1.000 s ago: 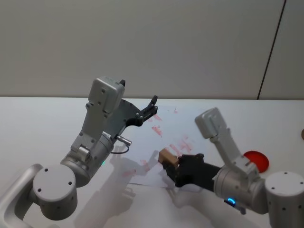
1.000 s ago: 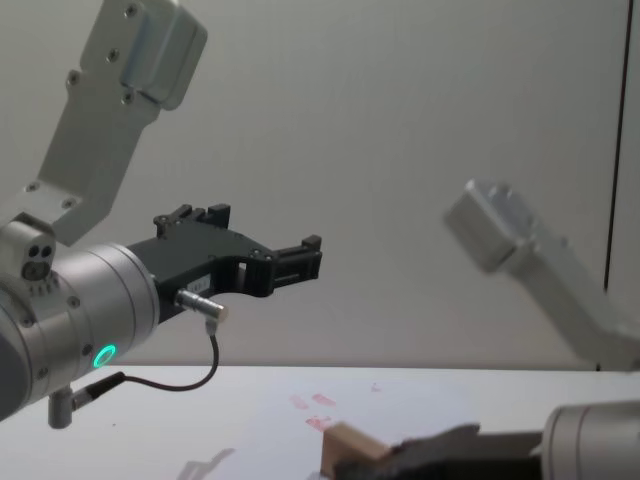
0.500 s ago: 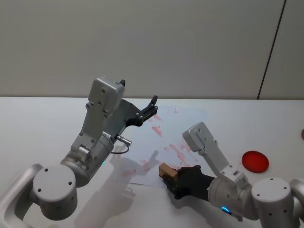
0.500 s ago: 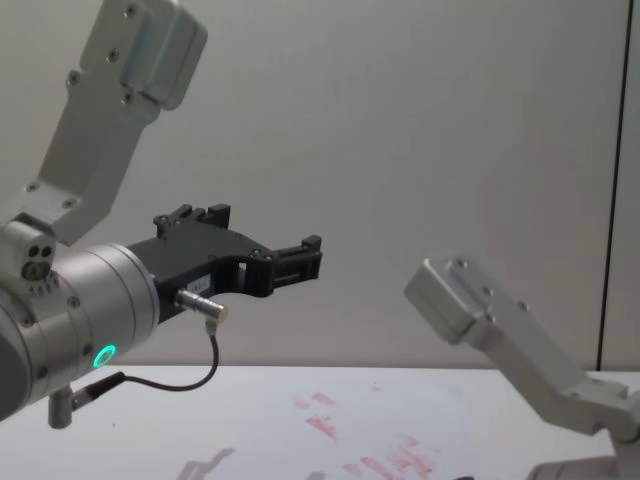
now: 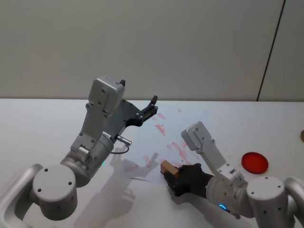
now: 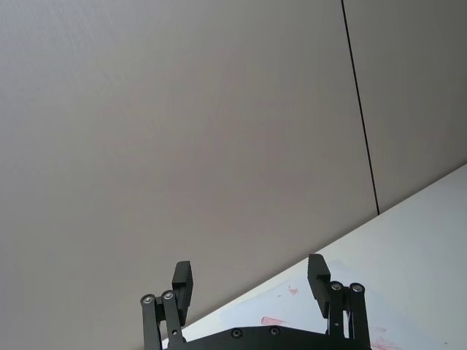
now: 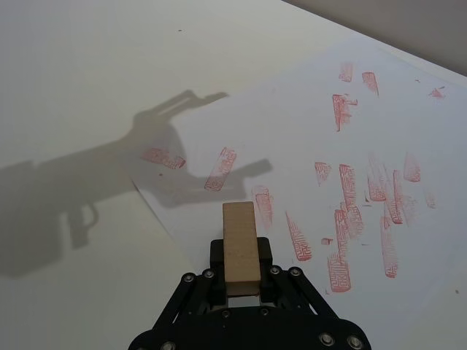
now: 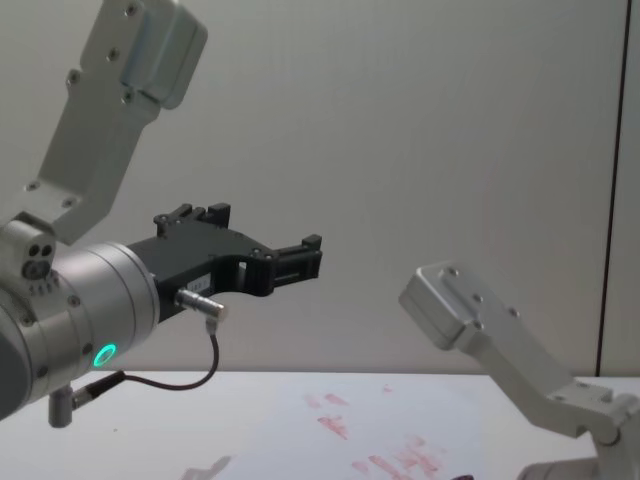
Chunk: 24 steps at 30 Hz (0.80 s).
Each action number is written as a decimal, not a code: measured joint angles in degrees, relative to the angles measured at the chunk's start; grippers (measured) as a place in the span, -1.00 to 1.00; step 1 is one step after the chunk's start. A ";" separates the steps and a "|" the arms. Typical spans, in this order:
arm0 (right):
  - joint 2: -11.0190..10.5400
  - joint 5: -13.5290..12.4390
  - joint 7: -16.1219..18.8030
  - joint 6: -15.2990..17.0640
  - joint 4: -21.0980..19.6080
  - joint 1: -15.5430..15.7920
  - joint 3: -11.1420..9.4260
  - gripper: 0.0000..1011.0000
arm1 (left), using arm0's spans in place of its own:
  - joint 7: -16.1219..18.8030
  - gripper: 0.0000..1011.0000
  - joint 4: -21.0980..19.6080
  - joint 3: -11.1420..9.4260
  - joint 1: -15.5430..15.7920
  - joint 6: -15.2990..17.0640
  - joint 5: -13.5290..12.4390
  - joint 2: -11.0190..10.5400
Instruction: Use the one hand to pick up the stamp and affix it onto the A4 paper.
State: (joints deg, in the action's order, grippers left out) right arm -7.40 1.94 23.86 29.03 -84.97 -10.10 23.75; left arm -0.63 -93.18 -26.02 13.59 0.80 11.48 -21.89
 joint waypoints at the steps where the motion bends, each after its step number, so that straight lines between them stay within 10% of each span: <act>1: 0.05 0.00 -0.13 0.11 0.10 -0.05 0.02 -0.56 | 0.00 0.98 0.00 0.00 0.00 0.00 0.00 0.00; 24: 1.12 -7.26 -2.73 0.91 -3.84 -0.88 -1.41 -0.56 | 0.01 0.98 0.00 0.00 0.00 0.00 0.00 0.00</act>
State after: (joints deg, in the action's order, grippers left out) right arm -6.28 -5.32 21.13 29.95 -88.81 -10.98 22.34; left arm -0.62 -93.17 -26.03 13.59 0.80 11.48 -21.89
